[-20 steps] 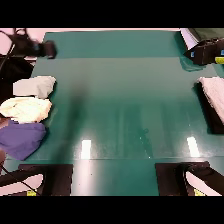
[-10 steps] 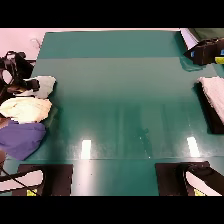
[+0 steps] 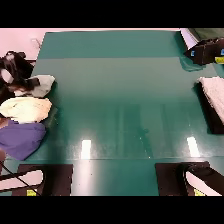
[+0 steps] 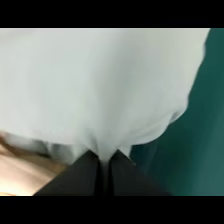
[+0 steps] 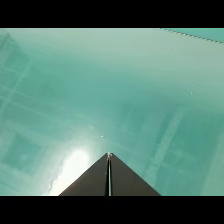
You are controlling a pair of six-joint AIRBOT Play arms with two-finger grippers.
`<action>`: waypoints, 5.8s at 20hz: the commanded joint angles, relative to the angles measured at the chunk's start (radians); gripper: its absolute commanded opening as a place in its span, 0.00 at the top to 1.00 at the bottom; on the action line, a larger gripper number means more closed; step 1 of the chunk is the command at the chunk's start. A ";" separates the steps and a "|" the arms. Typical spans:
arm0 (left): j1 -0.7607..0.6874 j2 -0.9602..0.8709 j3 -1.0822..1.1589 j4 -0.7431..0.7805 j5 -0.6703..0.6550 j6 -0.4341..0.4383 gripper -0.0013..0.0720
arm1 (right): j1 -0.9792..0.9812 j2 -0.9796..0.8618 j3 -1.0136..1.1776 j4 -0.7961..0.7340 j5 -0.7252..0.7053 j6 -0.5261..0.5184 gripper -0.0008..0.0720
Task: Fold the shirts.
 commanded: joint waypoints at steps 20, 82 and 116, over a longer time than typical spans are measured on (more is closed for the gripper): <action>-1.076 -0.060 0.444 -0.164 -0.064 0.086 0.26 | 0.000 -0.145 0.433 0.005 0.116 0.000 0.96; -0.480 0.351 0.574 -0.319 -0.118 0.134 0.95 | -0.422 0.251 -0.229 0.162 0.068 -0.180 0.97; -0.319 -0.335 0.806 -0.269 -0.485 0.073 0.21 | -0.267 -0.592 0.210 0.066 0.197 -0.005 0.54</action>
